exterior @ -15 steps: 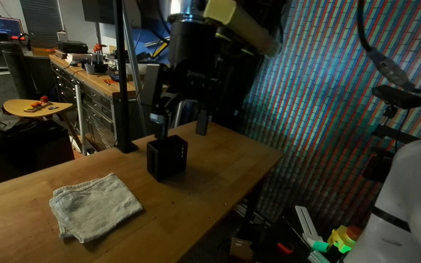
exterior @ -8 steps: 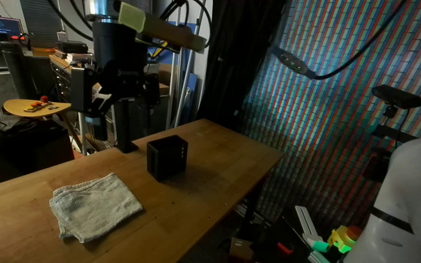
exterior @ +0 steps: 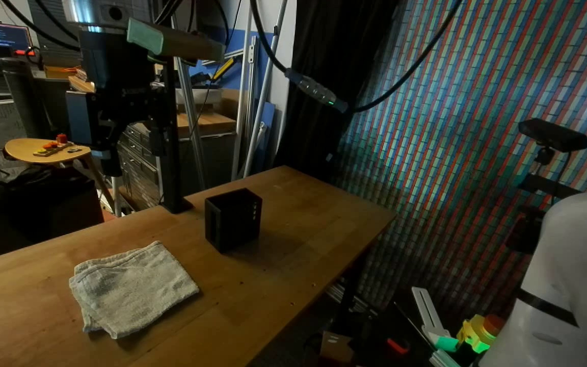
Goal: Put the white towel inside the black box
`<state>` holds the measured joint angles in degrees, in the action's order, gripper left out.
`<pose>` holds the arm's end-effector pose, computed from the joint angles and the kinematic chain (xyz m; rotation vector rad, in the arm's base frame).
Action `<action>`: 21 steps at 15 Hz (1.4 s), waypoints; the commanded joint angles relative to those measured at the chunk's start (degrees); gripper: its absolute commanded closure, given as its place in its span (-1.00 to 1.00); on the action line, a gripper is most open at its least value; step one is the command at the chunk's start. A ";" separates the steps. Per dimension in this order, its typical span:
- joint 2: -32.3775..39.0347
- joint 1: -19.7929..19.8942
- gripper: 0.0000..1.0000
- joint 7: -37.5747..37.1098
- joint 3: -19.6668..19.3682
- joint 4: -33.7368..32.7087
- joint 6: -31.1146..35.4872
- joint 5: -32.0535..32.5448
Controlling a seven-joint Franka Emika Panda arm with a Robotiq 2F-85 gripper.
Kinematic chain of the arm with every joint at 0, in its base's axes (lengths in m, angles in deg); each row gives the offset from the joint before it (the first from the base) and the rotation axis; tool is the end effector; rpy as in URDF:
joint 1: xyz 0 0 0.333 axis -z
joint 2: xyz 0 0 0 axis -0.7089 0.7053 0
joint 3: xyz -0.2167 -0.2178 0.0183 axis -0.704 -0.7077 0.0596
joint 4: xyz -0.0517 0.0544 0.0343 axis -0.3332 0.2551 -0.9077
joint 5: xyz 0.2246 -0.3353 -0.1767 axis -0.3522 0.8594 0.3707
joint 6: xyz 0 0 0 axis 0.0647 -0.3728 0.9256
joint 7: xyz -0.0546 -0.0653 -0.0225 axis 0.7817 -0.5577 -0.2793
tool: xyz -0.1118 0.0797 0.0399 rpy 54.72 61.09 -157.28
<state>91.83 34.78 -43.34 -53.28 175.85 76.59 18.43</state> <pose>0.5779 0.2340 0.4083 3.0205 0.8080 -0.0866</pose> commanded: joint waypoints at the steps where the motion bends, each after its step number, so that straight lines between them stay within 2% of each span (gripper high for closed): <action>1: 5.94 0.06 -1.00 5.55 -0.82 -7.44 -0.53 2.35; 6: 13.36 0.06 -1.00 10.32 -1.37 -13.43 -0.13 5.09; 21: 35.89 0.77 -1.00 12.69 -4.33 -28.22 7.90 7.90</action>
<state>123.35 35.28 -31.99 -56.95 152.55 83.37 25.32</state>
